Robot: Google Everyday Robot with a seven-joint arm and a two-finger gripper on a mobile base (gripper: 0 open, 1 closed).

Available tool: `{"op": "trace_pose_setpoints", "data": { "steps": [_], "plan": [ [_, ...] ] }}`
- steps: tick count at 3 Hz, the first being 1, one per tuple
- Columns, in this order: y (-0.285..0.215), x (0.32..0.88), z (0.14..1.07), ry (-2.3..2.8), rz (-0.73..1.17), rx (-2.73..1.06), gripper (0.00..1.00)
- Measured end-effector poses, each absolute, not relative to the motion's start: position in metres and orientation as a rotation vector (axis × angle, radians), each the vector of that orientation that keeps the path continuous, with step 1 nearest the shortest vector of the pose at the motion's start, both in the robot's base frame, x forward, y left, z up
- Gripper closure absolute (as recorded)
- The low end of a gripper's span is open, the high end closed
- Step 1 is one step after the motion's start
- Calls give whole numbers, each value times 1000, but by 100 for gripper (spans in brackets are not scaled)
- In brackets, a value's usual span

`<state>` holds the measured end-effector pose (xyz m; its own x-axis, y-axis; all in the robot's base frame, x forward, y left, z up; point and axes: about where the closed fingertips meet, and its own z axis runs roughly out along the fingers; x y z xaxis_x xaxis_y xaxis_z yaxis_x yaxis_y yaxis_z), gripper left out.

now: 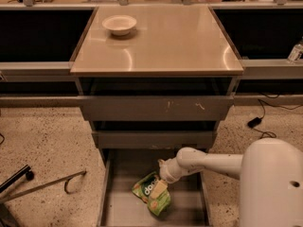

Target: Pick green rice chip bag from bottom drawer and place on counter

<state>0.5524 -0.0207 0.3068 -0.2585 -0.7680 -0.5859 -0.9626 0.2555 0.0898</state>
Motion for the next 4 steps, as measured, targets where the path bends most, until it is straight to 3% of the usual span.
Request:
{"op": "trace_pose_setpoints", "data": {
  "steps": [4],
  "plan": [
    [-36, 553, 183, 2250, 814, -1431, 0]
  ]
}}
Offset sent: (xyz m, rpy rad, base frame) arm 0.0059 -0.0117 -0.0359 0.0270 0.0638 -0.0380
